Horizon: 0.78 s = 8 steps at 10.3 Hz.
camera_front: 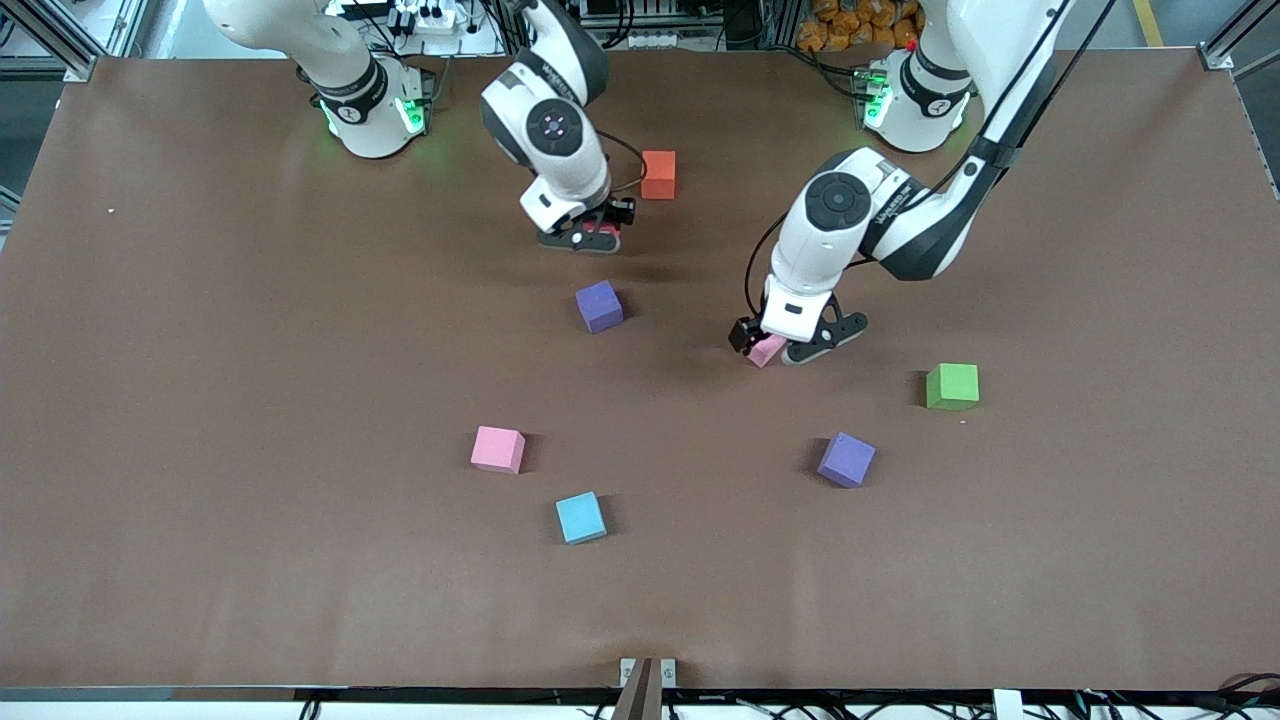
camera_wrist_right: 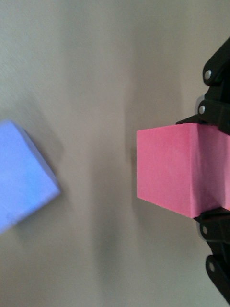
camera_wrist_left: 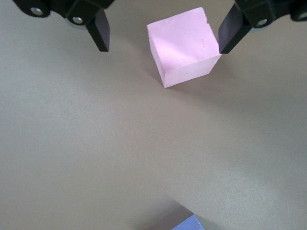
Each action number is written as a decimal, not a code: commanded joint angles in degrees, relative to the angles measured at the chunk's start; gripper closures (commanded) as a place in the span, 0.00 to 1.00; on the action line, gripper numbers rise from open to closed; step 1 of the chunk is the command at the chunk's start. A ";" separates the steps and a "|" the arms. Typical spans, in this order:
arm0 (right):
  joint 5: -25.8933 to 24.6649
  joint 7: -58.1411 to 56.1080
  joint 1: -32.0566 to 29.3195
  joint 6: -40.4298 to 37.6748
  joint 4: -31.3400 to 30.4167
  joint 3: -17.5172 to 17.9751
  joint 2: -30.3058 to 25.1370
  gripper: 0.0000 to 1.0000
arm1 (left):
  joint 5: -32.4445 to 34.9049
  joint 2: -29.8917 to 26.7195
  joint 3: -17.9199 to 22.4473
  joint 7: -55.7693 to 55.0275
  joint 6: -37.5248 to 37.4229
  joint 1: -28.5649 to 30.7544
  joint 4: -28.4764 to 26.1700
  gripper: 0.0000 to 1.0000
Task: Arrange blocks into number 1
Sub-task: 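Grasp the pink block with the left gripper while the right gripper lifts red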
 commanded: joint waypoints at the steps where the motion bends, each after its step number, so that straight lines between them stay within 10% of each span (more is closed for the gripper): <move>1: -1.63 3.82 3.35 -0.25 4.97 0.09 4.63 0.56 | -5.22 2.09 0.97 0.57 -0.90 -0.45 1.95 0.00; 8: -1.72 7.34 8.99 2.03 11.31 -0.26 11.59 0.49 | -6.11 5.34 2.46 -0.58 -5.56 -0.53 1.95 0.00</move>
